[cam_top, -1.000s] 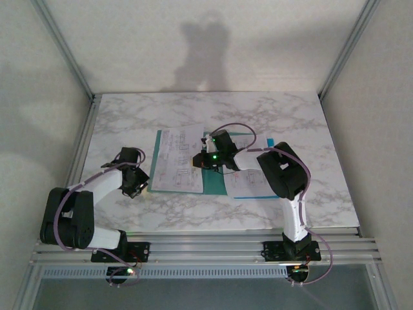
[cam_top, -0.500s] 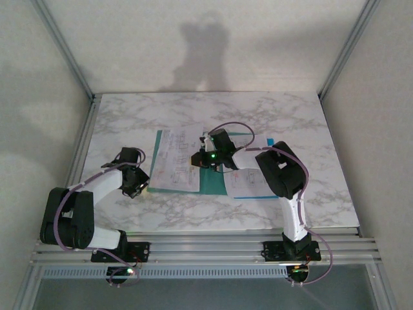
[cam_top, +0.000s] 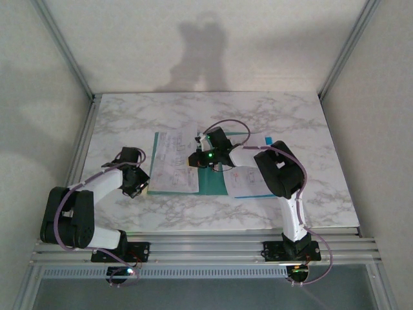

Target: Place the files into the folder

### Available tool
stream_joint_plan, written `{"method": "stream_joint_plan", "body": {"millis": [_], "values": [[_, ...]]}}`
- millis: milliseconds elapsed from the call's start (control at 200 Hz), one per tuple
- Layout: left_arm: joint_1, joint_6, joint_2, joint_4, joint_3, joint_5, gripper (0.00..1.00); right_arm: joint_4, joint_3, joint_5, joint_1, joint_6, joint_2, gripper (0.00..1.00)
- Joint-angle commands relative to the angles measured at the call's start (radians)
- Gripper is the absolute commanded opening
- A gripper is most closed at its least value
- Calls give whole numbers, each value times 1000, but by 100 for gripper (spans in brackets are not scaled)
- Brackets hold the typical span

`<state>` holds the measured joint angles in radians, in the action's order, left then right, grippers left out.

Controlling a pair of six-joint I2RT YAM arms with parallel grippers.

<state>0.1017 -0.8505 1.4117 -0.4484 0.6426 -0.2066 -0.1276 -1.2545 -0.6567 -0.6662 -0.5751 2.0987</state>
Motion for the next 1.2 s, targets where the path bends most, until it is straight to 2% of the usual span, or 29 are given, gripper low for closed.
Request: {"method": "stream_joint_plan", "body": {"millis": [0, 180, 811, 1197], "values": [[57, -21, 74, 86, -16, -145, 0, 93, -50, -24, -10, 62, 17, 0], [71, -25, 89, 90, 0, -142, 0, 148, -84, -30, -6, 86, 25, 0], [98, -36, 122, 112, 23, -152, 0, 167, -81, -42, -11, 57, 55, 0], [119, -49, 120, 105, 50, -149, 0, 210, -93, -8, -21, 50, 62, 0]]}}
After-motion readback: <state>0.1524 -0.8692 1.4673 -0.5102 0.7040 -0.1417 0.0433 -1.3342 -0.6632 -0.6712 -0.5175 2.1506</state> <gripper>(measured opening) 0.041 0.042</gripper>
